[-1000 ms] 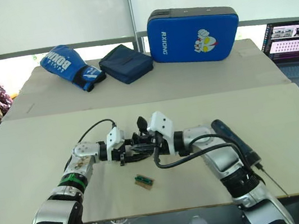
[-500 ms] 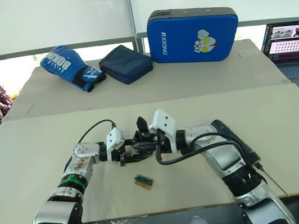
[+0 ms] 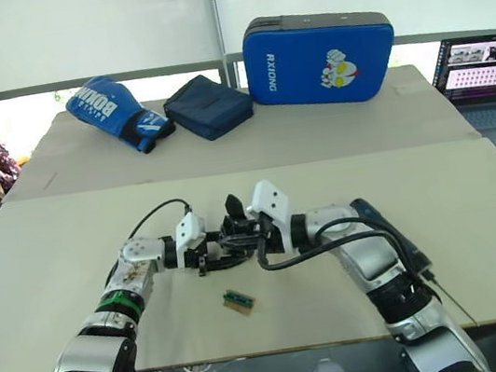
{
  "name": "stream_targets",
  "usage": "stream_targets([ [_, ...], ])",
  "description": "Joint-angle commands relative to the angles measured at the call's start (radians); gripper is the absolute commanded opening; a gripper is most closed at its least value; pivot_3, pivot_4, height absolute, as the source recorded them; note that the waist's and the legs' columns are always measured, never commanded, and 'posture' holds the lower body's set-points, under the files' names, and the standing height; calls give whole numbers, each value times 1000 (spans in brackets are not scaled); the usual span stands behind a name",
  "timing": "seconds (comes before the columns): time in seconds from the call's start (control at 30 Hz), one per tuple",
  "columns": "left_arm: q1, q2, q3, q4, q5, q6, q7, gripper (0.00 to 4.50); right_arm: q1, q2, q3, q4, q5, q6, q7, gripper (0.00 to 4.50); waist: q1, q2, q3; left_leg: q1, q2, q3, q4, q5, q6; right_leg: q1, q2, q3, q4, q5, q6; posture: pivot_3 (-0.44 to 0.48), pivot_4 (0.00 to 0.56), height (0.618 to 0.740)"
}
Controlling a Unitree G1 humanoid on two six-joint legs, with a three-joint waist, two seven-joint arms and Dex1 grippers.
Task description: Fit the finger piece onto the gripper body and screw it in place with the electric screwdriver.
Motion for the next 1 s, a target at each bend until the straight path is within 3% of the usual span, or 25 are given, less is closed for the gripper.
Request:
stream_targets([
  [0.03,15,6,-12,-10,14,4,-3,2298,0,0,47,-4,-30,15,7,425,0,0,0,0,0,0,0,0,0,0,0,0,0,0,0,0,150,740],
  [0.7,17,9,-15,-9,16,10,2,2298,-3,-27,62,16,-36,177,-21,425,-1,1,-4,1,0,0,-1,0,0,0,0,0,0,0,0,0,150,740],
  [1.0,19,9,-17,-9,15,11,6,2298,-16,-24,39,-2,-45,94,-31,425,0,1,-5,1,0,0,-1,0,0,1,0,0,0,0,0,0,150,740],
])
